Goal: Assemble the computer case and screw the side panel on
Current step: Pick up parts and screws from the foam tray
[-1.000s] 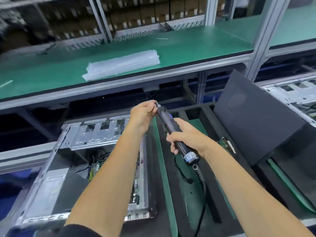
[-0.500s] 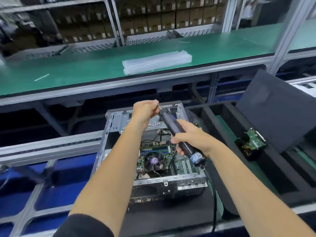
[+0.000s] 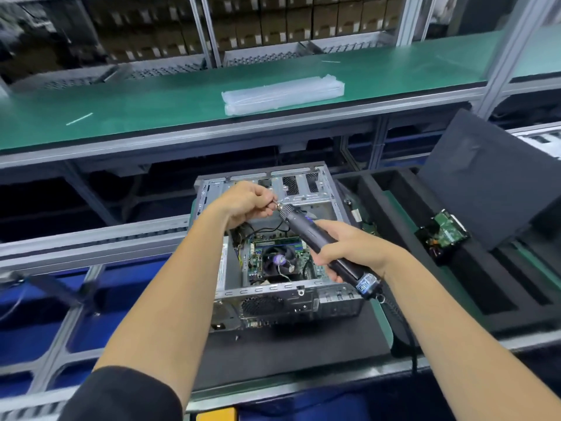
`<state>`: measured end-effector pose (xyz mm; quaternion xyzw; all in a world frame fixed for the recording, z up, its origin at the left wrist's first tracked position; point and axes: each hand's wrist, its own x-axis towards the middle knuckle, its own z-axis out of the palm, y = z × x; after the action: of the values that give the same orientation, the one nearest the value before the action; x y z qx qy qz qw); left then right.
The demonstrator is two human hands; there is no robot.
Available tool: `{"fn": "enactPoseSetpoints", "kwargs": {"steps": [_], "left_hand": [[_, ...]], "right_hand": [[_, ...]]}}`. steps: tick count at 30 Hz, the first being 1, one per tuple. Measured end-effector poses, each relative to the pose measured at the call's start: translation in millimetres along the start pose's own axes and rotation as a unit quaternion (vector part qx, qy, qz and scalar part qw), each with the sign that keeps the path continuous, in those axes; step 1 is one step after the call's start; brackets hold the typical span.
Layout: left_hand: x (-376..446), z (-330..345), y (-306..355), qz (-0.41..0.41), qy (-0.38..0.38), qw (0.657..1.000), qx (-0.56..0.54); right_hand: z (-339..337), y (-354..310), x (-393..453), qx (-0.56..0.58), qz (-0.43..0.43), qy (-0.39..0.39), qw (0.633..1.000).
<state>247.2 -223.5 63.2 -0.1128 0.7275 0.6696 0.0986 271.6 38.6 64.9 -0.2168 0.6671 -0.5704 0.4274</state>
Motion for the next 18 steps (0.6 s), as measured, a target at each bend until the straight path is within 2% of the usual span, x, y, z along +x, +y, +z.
{"fn": "enactPoseSetpoints", "kwargs": {"steps": [8,18], "left_hand": [[-36.9,25.7,-10.4,-0.008,0.071,0.990,-0.122],[-49.7,24.4,-9.2,-0.009,0.071,0.993,-0.095]], "right_hand": [[19.0,13.5,-14.4,-0.029,-0.031,0.008,0.999],[31.3,13.7,-20.8,-0.024,-0.037,0.010,0.999]]}}
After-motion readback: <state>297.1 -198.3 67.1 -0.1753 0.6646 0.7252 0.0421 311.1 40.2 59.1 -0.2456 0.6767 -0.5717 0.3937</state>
